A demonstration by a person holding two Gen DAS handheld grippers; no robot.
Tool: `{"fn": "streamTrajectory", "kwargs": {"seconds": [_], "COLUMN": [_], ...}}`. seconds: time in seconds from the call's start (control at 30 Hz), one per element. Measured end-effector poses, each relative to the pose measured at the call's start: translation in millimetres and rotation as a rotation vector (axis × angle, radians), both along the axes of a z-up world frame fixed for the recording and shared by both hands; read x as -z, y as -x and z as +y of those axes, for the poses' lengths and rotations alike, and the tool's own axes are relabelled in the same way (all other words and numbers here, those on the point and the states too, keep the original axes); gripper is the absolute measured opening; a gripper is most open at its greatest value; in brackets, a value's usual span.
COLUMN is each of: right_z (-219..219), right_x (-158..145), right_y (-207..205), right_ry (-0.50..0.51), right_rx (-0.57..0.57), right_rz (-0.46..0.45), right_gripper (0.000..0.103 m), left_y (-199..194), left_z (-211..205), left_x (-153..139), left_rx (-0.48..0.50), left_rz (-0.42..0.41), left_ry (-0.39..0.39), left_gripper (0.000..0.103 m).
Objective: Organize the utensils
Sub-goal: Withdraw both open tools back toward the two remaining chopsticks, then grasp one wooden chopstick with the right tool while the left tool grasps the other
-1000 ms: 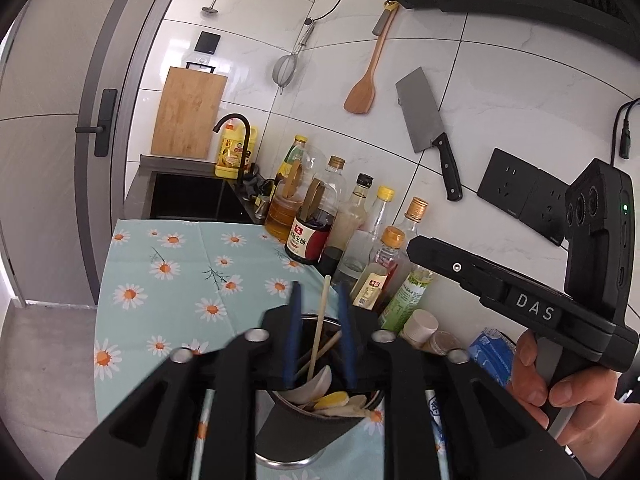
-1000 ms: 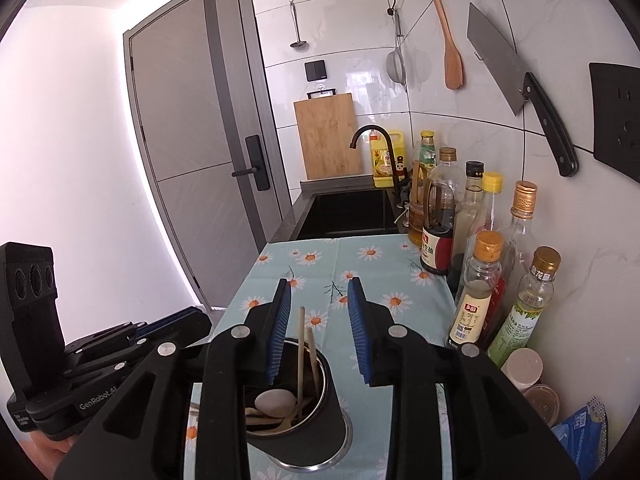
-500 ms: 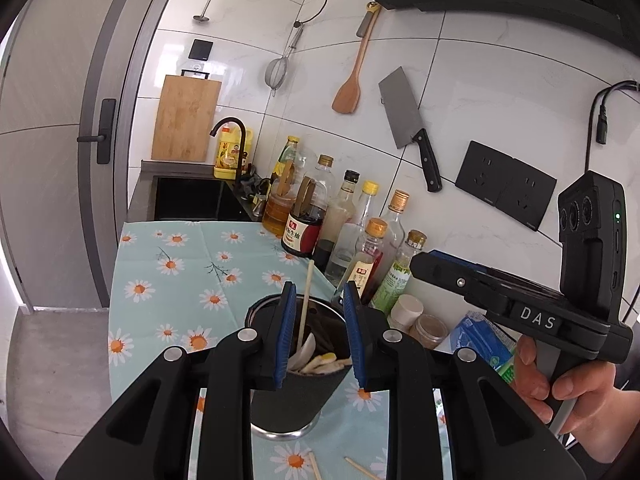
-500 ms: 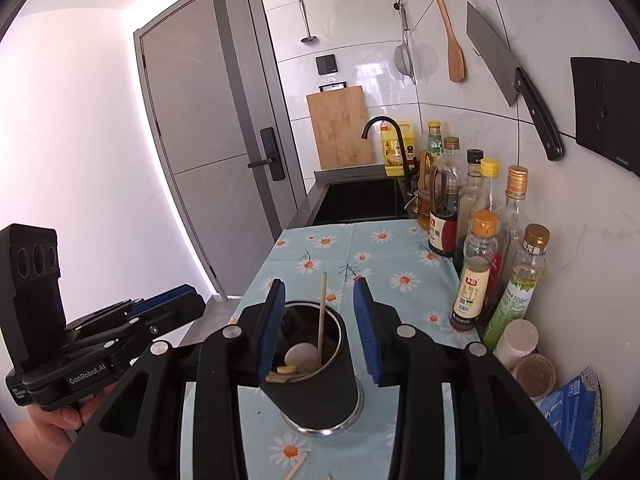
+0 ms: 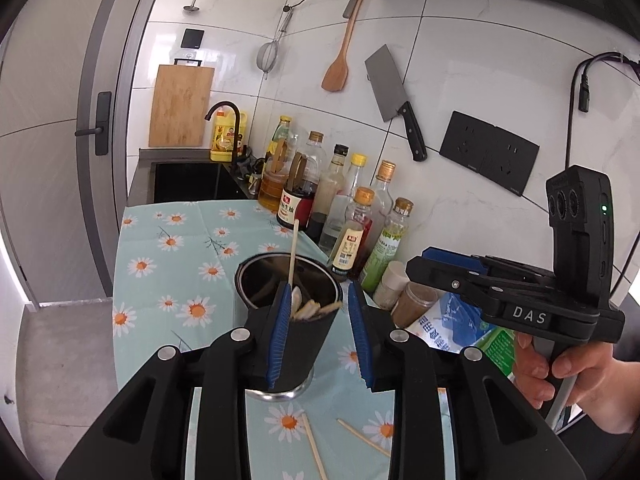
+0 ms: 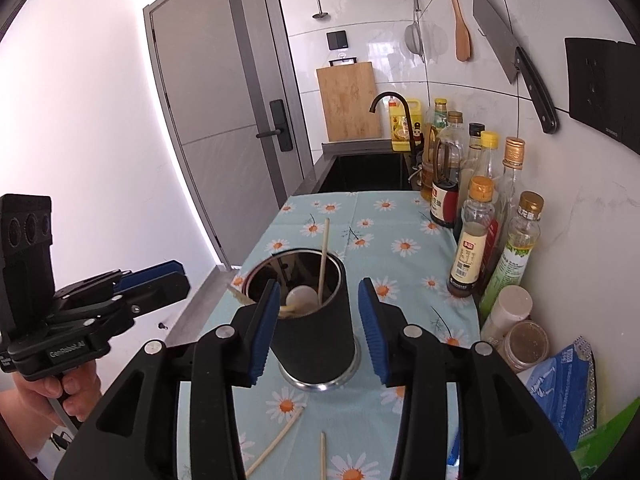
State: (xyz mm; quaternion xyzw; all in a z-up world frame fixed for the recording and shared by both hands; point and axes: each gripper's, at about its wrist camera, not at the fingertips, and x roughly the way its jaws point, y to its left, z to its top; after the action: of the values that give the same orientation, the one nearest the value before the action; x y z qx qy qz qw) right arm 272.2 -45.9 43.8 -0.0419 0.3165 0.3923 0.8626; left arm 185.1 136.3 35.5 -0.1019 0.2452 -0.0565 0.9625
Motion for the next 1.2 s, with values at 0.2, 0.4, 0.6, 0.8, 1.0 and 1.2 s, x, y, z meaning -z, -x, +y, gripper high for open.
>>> {"fn": "streamTrajectory", "kwargs": {"seconds": [0.2, 0.4, 0.6, 0.8, 1.0, 1.2], "right_z": [-6, -3, 6, 12, 21, 30], "right_x": [13, 39, 67, 102, 141, 173], "right_y": [5, 13, 17, 19, 22, 14], "right_ry": [0.066, 0.158, 0.258, 0.363, 0.467, 0.596], "right_rx": [-0.028, -0.082, -0.144, -0.179, -0.214, -0.181], "right_rz": [0.047, 0.081, 0.174, 0.279, 0.418, 0.539], "right_gripper": [0.046, 0.052, 0.052, 0.052, 0.049, 0.039], "left_y": [18, 33, 39, 45, 48, 48], "left_z": [-5, -10, -13, -16, -18, -19], "left_x": [16, 46, 81, 109, 127, 144], "left_rx": [0.022, 0.029, 0.025, 0.027, 0.027, 0.032], "left_rz": [0.061, 0.168, 0.275, 0.360, 0.422, 0.487], "left_ry": [-0.001, 0.007, 0.035, 0.063, 0.079, 0.081], "left_gripper": [0.032, 0.033, 0.033, 0.033, 0.033, 0.033]}}
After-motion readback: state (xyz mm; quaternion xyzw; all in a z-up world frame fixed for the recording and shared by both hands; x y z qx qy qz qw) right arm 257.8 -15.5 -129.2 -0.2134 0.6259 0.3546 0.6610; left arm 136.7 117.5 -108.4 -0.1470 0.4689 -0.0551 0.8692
